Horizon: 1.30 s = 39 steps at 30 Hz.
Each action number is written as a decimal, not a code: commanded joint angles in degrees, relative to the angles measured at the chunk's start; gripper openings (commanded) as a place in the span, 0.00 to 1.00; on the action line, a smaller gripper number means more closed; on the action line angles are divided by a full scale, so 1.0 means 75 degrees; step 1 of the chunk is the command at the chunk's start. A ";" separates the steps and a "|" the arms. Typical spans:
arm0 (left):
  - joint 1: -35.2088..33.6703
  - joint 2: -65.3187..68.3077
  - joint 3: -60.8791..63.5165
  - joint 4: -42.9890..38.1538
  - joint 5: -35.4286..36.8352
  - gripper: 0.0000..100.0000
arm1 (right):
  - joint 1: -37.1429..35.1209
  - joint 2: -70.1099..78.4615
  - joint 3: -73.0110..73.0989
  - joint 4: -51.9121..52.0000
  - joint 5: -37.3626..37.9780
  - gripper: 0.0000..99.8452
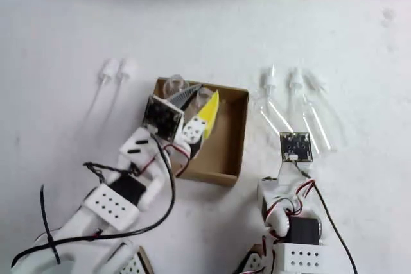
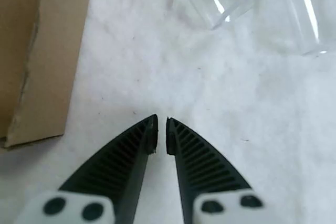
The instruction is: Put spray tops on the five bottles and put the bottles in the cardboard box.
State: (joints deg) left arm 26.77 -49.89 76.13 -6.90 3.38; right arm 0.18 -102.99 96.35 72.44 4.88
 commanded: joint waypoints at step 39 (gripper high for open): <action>-0.0393 0.2760 0.0563 -0.3657 -0.0258 0.02 | -0.0064 -0.0053 0.0059 0.0029 -0.0070 0.01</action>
State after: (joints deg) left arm 24.75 -30.99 81.05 -30.20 1.01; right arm 0.18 -102.99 96.35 72.44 4.88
